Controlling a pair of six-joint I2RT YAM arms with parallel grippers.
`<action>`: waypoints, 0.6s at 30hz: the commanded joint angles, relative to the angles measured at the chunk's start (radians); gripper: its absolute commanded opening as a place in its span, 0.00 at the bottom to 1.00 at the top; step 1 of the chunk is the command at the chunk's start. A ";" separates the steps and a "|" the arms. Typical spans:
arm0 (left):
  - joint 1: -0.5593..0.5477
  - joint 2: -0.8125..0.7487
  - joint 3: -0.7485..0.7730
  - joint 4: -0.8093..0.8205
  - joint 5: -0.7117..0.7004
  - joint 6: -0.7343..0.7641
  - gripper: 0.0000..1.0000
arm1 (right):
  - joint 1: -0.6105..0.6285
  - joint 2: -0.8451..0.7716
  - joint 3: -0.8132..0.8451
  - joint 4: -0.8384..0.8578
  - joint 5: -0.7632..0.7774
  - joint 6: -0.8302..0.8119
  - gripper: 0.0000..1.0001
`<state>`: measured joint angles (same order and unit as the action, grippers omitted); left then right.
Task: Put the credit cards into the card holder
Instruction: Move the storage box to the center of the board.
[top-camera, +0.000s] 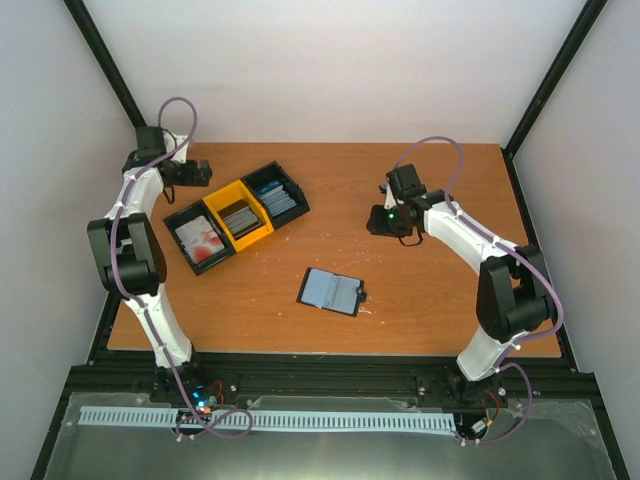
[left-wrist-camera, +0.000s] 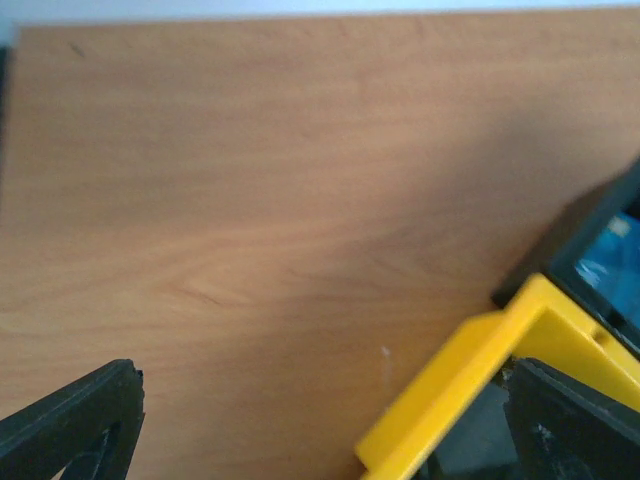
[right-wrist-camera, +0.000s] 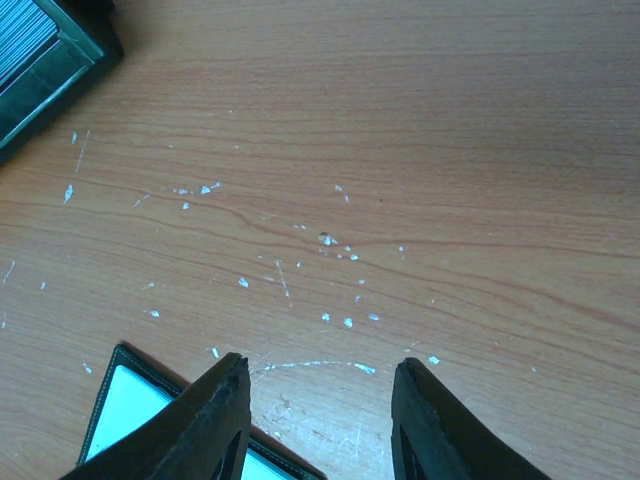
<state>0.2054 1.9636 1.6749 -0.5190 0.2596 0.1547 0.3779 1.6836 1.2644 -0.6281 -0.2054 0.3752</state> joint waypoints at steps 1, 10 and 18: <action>-0.001 0.018 -0.033 -0.053 0.145 -0.023 1.00 | 0.017 0.023 0.038 -0.003 0.008 0.019 0.40; -0.001 0.122 -0.023 -0.094 0.270 -0.037 0.92 | 0.039 0.061 0.106 -0.053 0.020 0.011 0.40; -0.001 0.043 -0.122 -0.069 0.390 -0.095 0.84 | 0.053 0.069 0.108 -0.047 0.025 0.028 0.40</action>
<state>0.2047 2.0708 1.5906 -0.5812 0.5449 0.1165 0.4179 1.7370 1.3514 -0.6632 -0.1936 0.3874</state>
